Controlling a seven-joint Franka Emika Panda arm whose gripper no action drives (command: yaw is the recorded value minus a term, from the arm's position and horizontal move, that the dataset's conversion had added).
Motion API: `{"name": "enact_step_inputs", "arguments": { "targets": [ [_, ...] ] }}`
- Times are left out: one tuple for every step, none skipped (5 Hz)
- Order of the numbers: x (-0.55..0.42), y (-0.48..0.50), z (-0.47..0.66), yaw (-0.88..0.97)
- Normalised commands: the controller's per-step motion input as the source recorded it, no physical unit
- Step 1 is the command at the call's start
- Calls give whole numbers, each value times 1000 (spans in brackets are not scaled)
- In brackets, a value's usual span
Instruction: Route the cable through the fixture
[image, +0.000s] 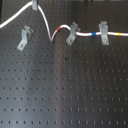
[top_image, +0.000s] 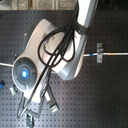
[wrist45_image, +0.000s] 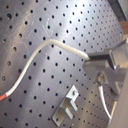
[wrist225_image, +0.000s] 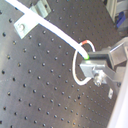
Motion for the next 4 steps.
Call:
{"name": "enact_step_inputs", "arguments": {
  "targets": [
    [-245, 29, 391, 63],
    [-414, -39, 391, 143],
    [-459, -243, 247, 100],
    [-391, -383, 212, -11]
  ]
}}
